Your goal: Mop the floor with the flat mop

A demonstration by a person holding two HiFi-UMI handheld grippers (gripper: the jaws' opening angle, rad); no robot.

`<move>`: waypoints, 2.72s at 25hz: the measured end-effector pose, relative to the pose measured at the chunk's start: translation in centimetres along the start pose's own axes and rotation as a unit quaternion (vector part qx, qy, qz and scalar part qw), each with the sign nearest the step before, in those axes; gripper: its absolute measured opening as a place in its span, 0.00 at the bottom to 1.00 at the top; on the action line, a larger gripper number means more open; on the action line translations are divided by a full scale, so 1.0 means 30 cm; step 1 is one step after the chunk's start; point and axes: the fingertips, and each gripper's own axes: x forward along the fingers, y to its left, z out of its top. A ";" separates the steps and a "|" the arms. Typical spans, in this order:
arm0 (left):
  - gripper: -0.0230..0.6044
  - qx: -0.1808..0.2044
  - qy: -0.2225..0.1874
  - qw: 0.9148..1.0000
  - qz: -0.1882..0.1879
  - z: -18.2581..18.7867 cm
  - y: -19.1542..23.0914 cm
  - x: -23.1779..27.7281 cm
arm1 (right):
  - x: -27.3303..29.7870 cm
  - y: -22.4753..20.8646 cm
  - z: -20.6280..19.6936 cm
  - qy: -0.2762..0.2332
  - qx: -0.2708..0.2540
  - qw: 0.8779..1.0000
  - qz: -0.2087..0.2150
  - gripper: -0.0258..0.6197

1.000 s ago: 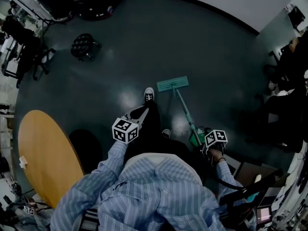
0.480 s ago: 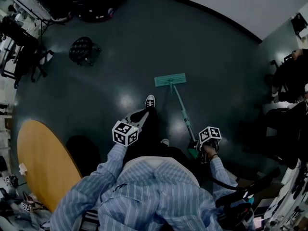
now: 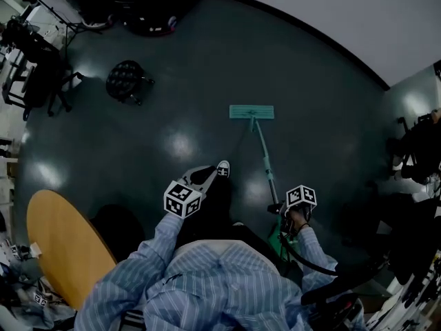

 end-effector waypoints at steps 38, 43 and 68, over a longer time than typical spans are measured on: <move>0.09 -0.149 0.001 0.986 0.075 0.112 0.619 0.130 | -0.005 1.020 1.810 -0.092 -0.002 0.995 0.027 0.16; 0.09 -0.141 0.000 0.988 0.066 0.119 0.593 0.108 | -0.010 0.996 1.740 -0.101 0.032 0.994 0.037 0.16; 0.09 -0.075 -0.028 0.997 0.020 -0.082 0.143 -0.111 | 0.109 0.366 0.600 -0.054 0.010 0.998 0.035 0.16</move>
